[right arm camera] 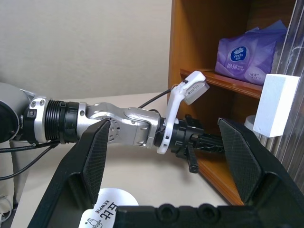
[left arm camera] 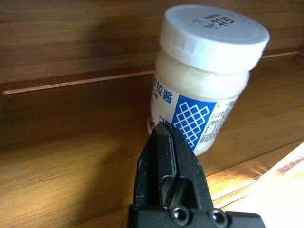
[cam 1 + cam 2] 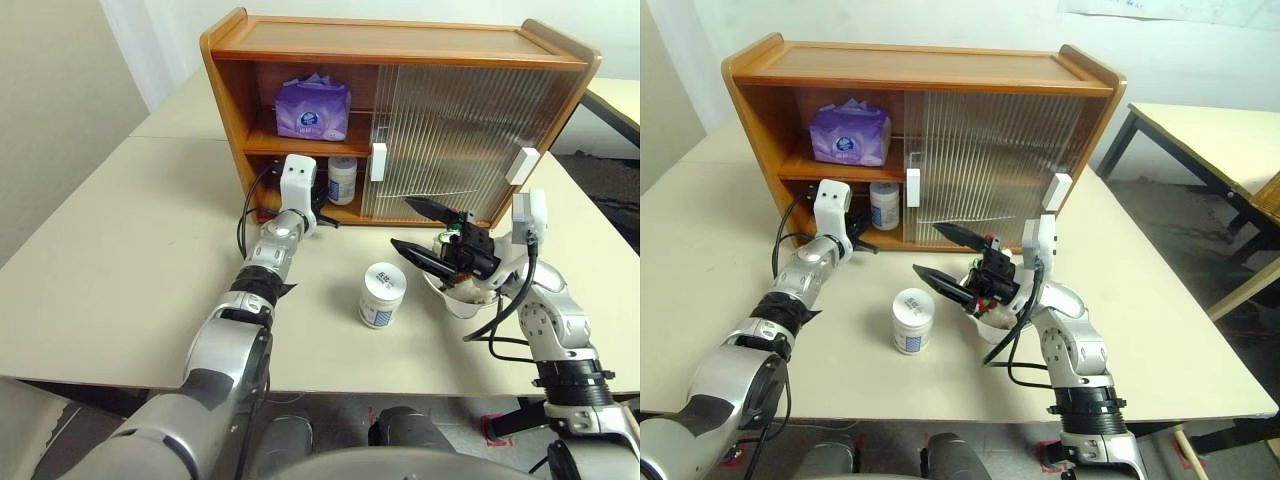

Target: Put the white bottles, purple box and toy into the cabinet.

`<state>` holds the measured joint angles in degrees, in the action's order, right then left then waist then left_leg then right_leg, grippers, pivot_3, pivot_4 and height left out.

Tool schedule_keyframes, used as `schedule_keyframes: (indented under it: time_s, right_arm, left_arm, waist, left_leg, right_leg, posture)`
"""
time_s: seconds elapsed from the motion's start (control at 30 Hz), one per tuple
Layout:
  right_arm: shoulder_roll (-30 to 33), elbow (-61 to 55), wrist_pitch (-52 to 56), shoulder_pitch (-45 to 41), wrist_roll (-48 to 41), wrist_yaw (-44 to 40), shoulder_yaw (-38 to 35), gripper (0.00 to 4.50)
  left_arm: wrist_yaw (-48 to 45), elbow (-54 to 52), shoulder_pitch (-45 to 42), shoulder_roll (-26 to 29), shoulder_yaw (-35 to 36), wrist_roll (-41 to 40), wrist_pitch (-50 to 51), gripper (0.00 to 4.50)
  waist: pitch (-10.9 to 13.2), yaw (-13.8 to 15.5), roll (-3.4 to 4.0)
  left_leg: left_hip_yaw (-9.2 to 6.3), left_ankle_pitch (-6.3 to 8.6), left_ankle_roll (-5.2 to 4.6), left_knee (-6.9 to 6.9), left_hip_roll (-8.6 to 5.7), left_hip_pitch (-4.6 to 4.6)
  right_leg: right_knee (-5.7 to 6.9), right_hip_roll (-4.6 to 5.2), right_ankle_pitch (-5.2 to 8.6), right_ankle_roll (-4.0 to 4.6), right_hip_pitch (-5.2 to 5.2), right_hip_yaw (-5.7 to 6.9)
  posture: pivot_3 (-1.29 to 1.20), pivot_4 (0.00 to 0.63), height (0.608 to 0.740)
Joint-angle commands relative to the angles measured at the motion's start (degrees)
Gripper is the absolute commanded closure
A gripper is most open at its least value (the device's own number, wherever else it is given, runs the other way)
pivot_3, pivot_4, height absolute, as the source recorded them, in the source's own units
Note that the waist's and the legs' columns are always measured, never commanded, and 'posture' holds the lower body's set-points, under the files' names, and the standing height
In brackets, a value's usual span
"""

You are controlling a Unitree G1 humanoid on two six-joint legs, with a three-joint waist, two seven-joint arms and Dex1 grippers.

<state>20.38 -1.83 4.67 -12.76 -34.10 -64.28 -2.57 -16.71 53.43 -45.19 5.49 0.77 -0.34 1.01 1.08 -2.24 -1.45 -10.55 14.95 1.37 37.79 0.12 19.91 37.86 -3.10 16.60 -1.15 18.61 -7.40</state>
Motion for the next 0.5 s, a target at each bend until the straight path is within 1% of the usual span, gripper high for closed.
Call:
schedule_keyframes:
  time_s: [0.03,0.33,0.5]
  right_arm:
    - [0.0,-0.6,-0.4,0.1,0.3,0.2,0.3,0.0]
    - [0.1,-0.5,-0.4,-0.1,0.4,0.1,0.5,0.0]
    - [0.2,-0.2,-0.3,-0.4,0.3,-0.2,0.5,0.0]
  left_arm:
    - [-0.5,1.5,-0.8,-0.6,-0.8,0.6,-0.4,4.48]
    - [-1.2,2.1,-0.7,-0.8,-1.1,0.4,-1.1,4.48]
    - [-1.0,0.5,0.4,0.2,-0.7,0.1,-1.5,4.48]
  waist:
    - [0.0,-0.1,0.0]
    - [0.0,-0.2,0.0]
    - [0.0,-0.2,0.0]
  left_leg:
    - [0.0,0.0,0.0,0.0,0.0,0.0]
    - [0.0,0.0,0.0,0.0,0.0,0.0]
    - [0.0,0.0,0.0,0.0,0.0,0.0]
  right_leg:
    - [0.0,0.0,0.0,0.0,0.0,0.0]
    - [0.0,0.0,0.0,-0.01,0.0,0.0]
    - [0.0,0.0,0.0,-0.01,0.0,0.0]
  posture:
    - [-0.14,0.0,0.74]
    - [-0.13,0.0,0.74]
    - [-0.13,0.0,0.74]
